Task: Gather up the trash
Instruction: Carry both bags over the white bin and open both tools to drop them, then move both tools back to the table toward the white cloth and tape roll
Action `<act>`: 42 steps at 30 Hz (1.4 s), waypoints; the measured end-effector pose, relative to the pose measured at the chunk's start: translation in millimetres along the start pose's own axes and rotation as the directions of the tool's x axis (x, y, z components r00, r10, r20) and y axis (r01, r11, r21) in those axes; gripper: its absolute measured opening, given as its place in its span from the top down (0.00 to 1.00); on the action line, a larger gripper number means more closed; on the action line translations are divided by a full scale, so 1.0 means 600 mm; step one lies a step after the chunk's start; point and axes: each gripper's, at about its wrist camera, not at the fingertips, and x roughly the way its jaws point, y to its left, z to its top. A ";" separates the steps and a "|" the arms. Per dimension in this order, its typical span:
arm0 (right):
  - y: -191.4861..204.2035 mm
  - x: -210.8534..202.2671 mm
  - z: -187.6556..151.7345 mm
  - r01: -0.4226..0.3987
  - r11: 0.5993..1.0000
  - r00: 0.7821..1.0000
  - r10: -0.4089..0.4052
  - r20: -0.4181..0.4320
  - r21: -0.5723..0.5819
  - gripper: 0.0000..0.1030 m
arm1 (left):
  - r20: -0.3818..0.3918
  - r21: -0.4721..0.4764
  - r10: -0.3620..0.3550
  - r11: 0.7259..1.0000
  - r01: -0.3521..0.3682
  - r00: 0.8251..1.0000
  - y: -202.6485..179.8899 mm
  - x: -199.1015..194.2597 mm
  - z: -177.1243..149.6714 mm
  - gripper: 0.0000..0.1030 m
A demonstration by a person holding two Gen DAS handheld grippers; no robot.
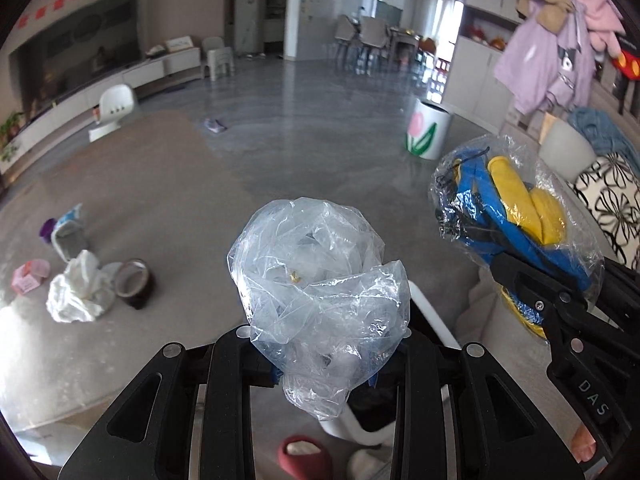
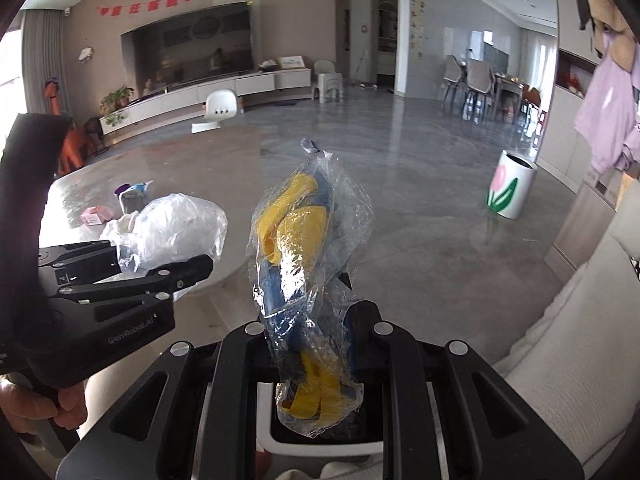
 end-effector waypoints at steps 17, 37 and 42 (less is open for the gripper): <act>-0.086 0.006 -0.070 0.062 0.994 0.996 -0.057 -0.061 0.088 0.80 | -0.166 0.119 -0.056 0.990 0.076 0.985 -0.076 0.102 -0.032 0.70; -0.081 0.041 -0.086 0.040 0.995 0.991 -0.028 -0.127 0.090 0.80 | -0.219 0.195 0.091 0.980 -0.048 0.971 -0.064 0.146 -0.042 0.05; -0.077 0.061 -0.094 0.013 0.996 0.989 0.001 -0.149 0.087 0.80 | -0.145 0.156 0.183 0.975 -0.161 0.972 -0.023 0.111 -0.029 0.05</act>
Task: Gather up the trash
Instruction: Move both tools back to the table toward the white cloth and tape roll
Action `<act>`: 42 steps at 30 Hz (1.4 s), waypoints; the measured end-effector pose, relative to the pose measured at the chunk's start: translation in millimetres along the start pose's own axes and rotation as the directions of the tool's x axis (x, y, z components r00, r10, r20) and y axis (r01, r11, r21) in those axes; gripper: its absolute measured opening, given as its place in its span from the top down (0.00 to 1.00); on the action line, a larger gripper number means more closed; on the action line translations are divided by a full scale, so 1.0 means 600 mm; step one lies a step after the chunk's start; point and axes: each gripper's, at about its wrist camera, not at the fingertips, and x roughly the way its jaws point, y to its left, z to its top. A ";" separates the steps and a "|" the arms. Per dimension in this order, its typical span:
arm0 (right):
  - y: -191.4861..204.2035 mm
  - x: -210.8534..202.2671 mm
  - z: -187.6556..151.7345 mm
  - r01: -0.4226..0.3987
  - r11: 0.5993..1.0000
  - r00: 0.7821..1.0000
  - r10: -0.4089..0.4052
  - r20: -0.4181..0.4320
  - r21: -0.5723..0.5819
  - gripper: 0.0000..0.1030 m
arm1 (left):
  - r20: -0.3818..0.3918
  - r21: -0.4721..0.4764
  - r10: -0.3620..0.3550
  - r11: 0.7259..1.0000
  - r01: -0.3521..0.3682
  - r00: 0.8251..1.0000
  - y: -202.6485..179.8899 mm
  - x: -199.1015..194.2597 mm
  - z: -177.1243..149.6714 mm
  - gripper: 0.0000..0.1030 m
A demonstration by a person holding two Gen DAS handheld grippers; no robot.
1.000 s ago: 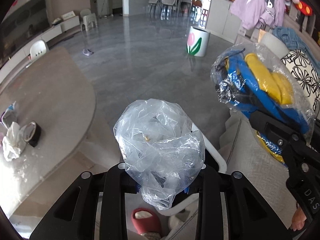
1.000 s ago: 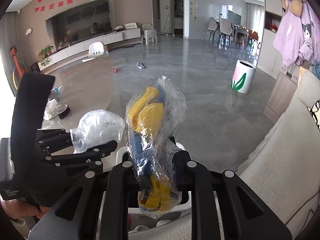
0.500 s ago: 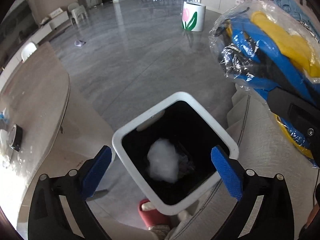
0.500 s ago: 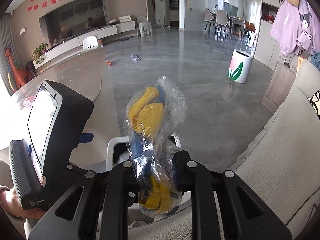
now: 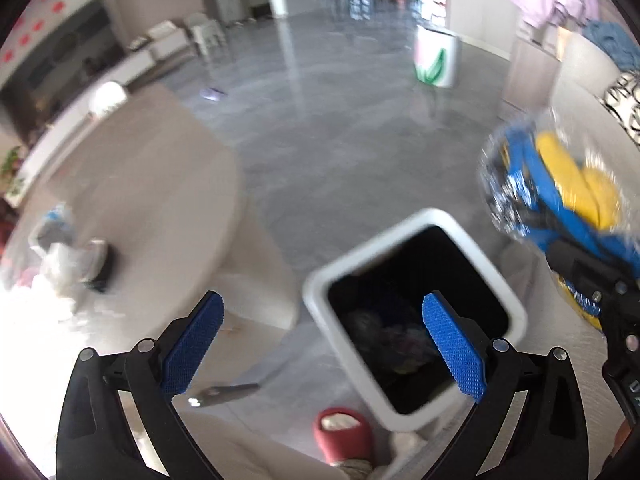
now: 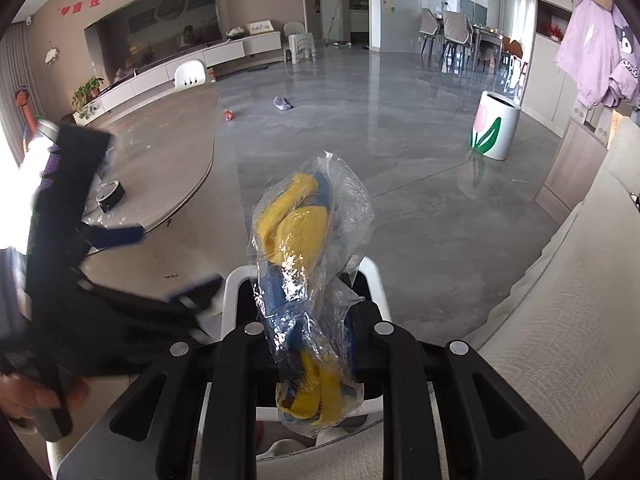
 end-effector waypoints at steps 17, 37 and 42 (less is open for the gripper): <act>0.035 0.108 -0.036 -0.043 0.997 0.975 0.026 -0.222 -0.071 0.05 | 0.049 -0.089 -0.013 0.996 0.017 0.999 0.049 -0.031 0.004 0.05; 0.091 0.036 0.071 -0.070 0.990 0.997 0.074 0.027 -0.125 0.05 | 0.101 -0.224 0.039 0.975 -0.015 0.994 0.142 -0.079 0.006 0.05; 0.149 0.035 0.107 -0.115 0.975 0.990 0.129 0.063 -0.190 0.05 | 0.107 -0.299 0.104 0.952 -0.068 0.989 0.211 -0.095 -0.007 0.05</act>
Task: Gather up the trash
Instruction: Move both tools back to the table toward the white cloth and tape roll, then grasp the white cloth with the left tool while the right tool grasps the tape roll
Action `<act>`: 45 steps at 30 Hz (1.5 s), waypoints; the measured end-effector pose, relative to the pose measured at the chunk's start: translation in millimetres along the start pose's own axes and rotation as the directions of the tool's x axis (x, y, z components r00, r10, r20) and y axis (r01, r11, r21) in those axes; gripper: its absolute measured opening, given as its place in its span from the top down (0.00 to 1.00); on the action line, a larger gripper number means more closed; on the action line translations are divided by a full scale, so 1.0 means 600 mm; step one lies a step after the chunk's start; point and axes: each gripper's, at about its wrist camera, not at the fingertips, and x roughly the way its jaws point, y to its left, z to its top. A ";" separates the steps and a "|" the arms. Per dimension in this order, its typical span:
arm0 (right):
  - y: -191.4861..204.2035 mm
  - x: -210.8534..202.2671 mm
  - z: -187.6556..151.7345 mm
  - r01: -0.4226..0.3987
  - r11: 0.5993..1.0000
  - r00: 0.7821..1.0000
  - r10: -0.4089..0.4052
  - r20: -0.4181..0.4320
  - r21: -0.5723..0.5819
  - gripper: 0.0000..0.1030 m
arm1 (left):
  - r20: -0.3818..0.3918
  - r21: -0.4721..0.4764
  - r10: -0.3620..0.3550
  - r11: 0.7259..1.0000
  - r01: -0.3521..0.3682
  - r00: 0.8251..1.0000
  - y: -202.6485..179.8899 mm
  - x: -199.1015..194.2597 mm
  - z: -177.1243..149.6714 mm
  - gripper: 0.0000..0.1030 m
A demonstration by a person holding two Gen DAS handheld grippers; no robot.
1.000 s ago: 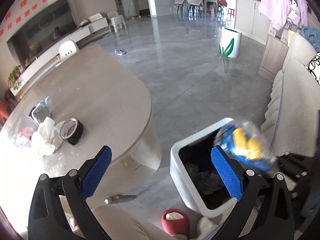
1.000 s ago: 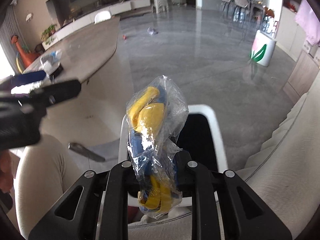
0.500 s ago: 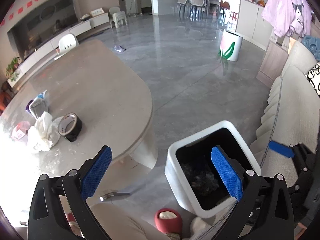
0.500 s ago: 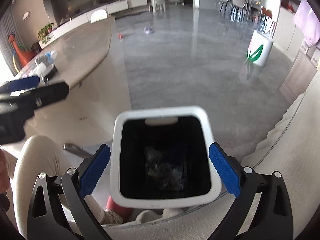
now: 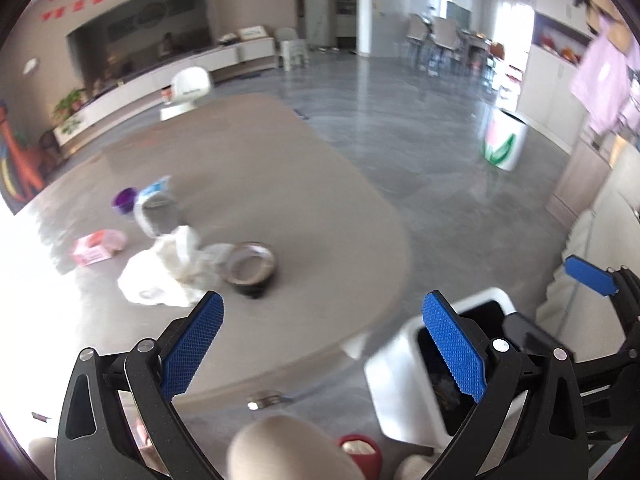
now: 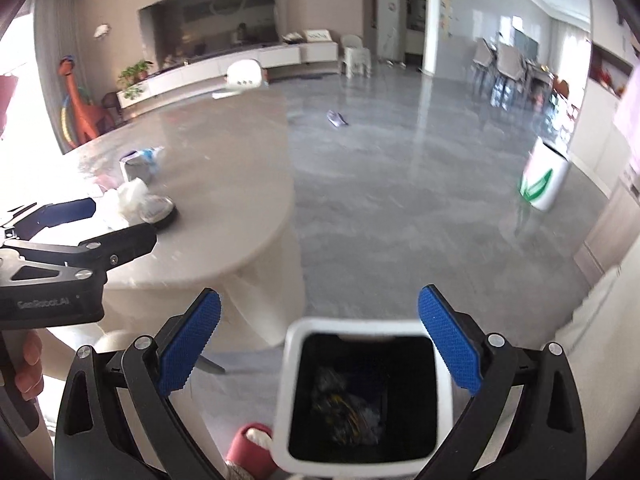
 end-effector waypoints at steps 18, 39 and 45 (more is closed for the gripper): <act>0.162 0.071 0.098 -0.091 0.985 0.993 0.101 0.063 -0.148 0.05 | 0.010 -0.149 0.114 0.983 -0.111 0.993 0.219 0.022 0.017 0.05; 0.207 0.161 0.106 -0.123 0.976 0.992 0.121 -0.024 -0.180 0.05 | -0.088 -0.133 0.039 0.990 -0.051 0.995 0.257 0.170 0.007 0.34; 0.211 0.176 0.102 -0.141 0.974 0.990 0.137 -0.037 -0.179 0.05 | -0.020 -0.086 -0.007 0.996 0.005 1.000 0.228 0.115 0.018 0.83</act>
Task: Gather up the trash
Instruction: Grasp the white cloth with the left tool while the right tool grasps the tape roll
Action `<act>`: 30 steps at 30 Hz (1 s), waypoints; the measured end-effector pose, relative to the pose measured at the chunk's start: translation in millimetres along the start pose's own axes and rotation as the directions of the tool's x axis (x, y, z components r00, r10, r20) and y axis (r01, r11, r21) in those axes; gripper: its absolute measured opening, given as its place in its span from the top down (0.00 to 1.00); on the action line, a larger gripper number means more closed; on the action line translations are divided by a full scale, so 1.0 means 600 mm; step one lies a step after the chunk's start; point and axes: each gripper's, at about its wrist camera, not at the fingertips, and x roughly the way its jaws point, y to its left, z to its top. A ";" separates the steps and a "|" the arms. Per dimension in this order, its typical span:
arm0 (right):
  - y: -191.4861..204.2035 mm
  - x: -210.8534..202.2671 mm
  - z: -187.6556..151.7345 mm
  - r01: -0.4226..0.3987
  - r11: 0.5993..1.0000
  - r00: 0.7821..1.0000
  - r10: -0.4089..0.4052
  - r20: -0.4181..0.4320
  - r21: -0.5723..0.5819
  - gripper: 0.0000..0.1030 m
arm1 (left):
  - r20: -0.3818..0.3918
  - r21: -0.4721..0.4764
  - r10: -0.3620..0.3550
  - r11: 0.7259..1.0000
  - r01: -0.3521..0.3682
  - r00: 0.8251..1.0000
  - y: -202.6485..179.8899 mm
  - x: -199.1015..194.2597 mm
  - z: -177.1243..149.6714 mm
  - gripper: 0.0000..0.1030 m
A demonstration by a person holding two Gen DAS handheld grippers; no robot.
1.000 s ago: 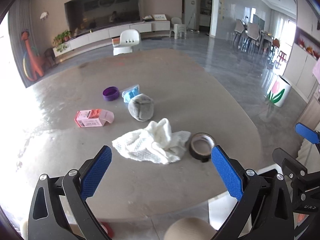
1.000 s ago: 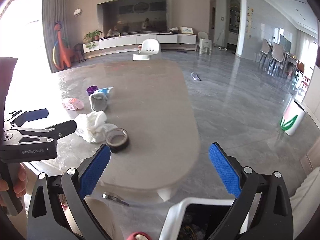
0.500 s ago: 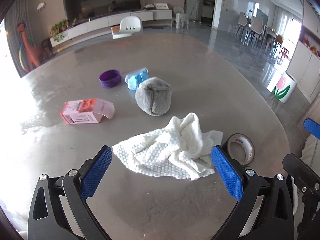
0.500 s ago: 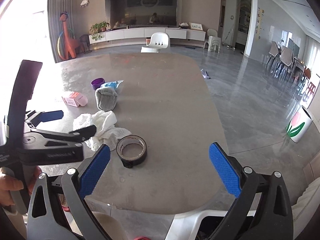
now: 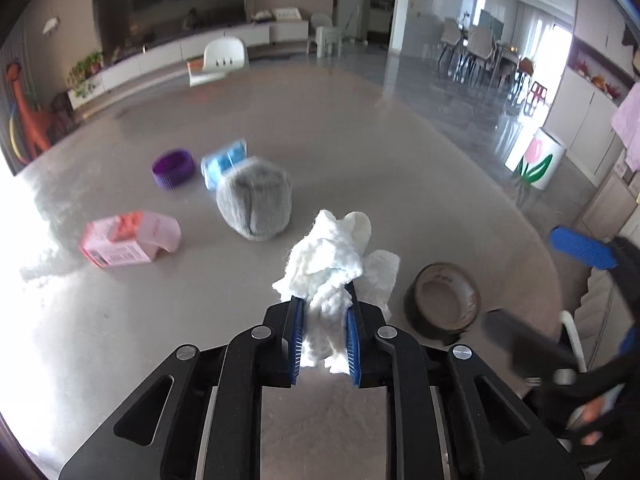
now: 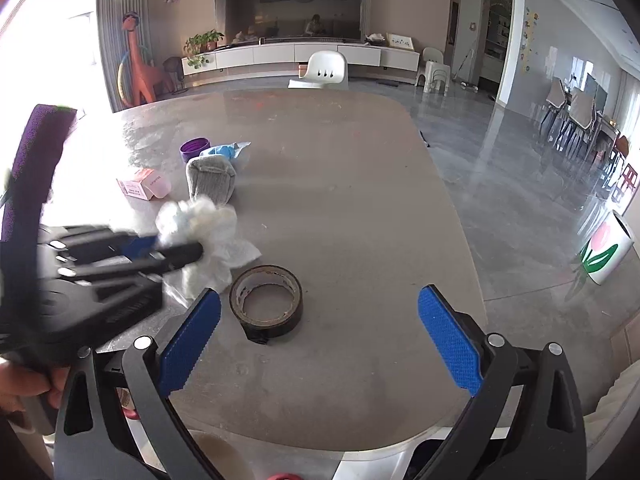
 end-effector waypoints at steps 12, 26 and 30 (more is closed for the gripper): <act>0.029 0.052 -0.007 -0.063 0.998 0.998 0.062 -0.015 -0.025 0.05 | 0.064 -0.025 0.058 0.998 -0.056 0.996 0.026 -0.066 0.003 0.83; 0.035 0.052 -0.001 -0.085 0.996 0.995 0.083 -0.053 -0.035 0.51 | 0.058 -0.044 0.068 0.997 -0.065 0.996 0.041 -0.081 0.000 0.83; 0.022 -0.010 0.009 -0.070 0.997 0.997 0.071 0.008 -0.034 0.51 | 0.072 -0.032 0.059 0.998 -0.057 0.996 0.026 -0.093 0.004 0.83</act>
